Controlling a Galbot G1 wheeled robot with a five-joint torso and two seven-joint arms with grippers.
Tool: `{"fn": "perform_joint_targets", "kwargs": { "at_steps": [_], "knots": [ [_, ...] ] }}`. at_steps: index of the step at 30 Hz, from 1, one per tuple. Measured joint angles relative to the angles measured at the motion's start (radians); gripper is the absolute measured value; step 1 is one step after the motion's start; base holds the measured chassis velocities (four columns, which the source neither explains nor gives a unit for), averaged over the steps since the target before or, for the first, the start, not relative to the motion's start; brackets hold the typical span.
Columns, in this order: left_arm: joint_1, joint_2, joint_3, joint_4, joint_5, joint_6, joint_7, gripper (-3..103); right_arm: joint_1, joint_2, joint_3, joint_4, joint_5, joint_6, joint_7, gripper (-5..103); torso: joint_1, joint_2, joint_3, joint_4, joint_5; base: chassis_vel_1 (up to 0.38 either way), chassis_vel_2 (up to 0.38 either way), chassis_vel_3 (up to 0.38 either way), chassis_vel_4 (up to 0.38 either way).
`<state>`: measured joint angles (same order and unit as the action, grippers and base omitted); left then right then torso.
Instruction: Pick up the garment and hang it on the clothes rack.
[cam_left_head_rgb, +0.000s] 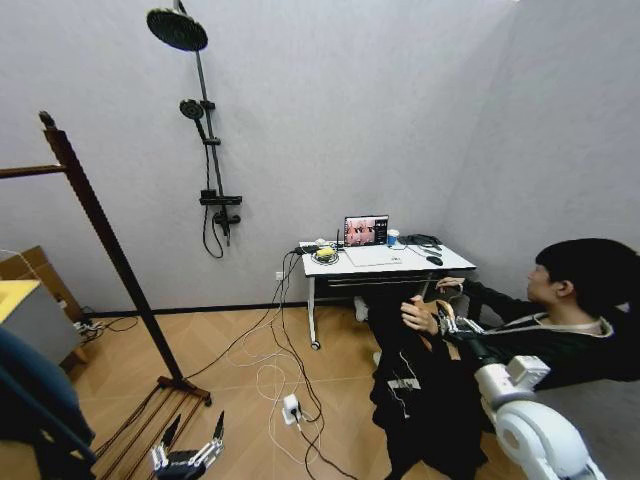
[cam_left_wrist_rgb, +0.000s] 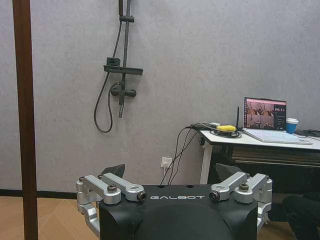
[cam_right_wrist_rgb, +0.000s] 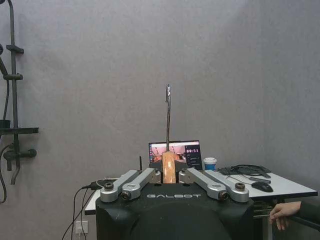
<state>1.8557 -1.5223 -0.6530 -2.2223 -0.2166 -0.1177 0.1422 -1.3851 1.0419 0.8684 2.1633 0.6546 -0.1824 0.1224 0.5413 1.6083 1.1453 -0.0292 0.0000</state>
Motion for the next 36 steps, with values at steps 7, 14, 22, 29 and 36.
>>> {"fn": "perform_joint_targets", "kwargs": {
  "at_steps": [7, 14, 22, 29, 36],
  "knots": [
    [0.000, 0.000, 0.000, 0.000, 0.000, 0.000, 0.000, 100, -0.013, 0.005, 0.001, 0.031, -0.004, 0.024, -0.006, 10, 0.000, 0.000, 0.000, 0.0000, -0.0001, 0.000, 0.000, 0.000, 0.000],
    [0.000, 0.000, 0.000, 0.000, 0.000, 0.000, 0.000, 100, -0.031, 0.018, -0.005, 0.079, -0.008, 0.044, -0.039, 10, 0.000, 0.000, 0.000, -0.0001, -0.0001, 0.000, 0.000, 0.000, 0.000],
    [0.000, 0.000, 0.000, 0.000, 0.000, 0.000, 0.000, 100, -0.033, 0.024, -0.001, 0.103, -0.006, 0.057, -0.047, 10, 0.000, 0.000, 0.000, 0.0000, -0.0001, 0.000, 0.000, 0.000, 0.000],
    [0.000, 0.000, 0.000, 0.000, 0.000, 0.000, 0.000, 100, -0.046, 0.034, 0.003, 0.092, -0.001, 0.088, -0.059, 10, 0.000, 0.000, 0.000, -0.0001, 0.0000, 0.000, 0.000, 0.000, 0.000],
    [0.000, 0.000, 0.000, 0.000, 0.000, 0.000, 0.000, 100, -0.052, 0.032, 0.010, 0.091, 0.024, 0.092, -0.070, 10, 0.000, 0.000, 0.000, -0.0001, 0.0000, 0.014, 0.013, 0.011, 0.016]
  ]
}}
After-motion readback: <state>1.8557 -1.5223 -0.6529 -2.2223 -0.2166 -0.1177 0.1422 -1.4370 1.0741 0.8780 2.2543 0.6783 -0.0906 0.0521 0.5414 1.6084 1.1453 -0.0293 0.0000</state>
